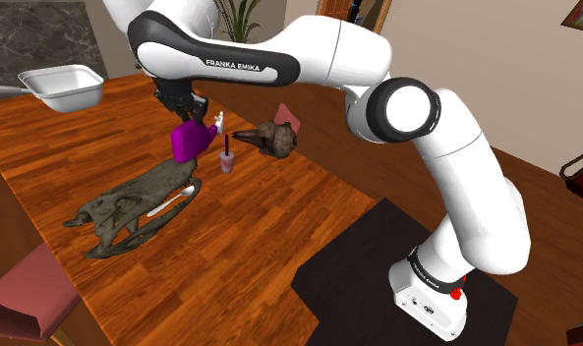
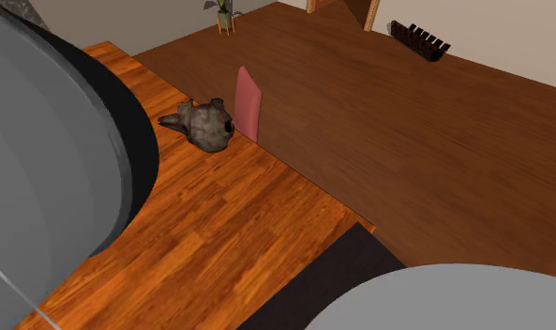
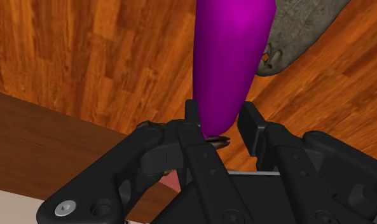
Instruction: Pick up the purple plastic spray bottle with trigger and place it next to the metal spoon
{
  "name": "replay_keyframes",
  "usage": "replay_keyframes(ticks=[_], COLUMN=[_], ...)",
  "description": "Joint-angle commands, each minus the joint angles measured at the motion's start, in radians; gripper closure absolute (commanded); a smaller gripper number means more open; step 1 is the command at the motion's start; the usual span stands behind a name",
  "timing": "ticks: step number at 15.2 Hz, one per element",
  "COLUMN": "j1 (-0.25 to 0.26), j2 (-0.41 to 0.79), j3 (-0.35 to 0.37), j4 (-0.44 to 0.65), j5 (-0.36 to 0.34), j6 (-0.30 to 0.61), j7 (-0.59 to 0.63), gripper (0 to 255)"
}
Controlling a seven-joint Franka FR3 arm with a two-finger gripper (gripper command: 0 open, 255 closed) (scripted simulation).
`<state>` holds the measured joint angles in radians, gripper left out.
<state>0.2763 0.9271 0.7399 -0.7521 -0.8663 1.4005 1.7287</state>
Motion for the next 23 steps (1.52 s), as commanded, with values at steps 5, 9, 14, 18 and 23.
replay_keyframes(ticks=[5,9,14,18,23], j1=[-0.024,-0.051,-0.074,-0.087,-0.097], j2=[0.012,0.010,0.016,0.027,0.046], j3=[0.001,0.005,0.004,0.001,-0.006], j4=[-0.072,-0.141,-0.205,-0.245,-0.282], j5=[-0.003,-0.004,-0.009,-0.015,-0.026], j6=[0.061,0.109,0.163,0.202,0.247], j7=[0.037,0.065,0.094,0.115,0.137], gripper=[255,255,255,255,255])
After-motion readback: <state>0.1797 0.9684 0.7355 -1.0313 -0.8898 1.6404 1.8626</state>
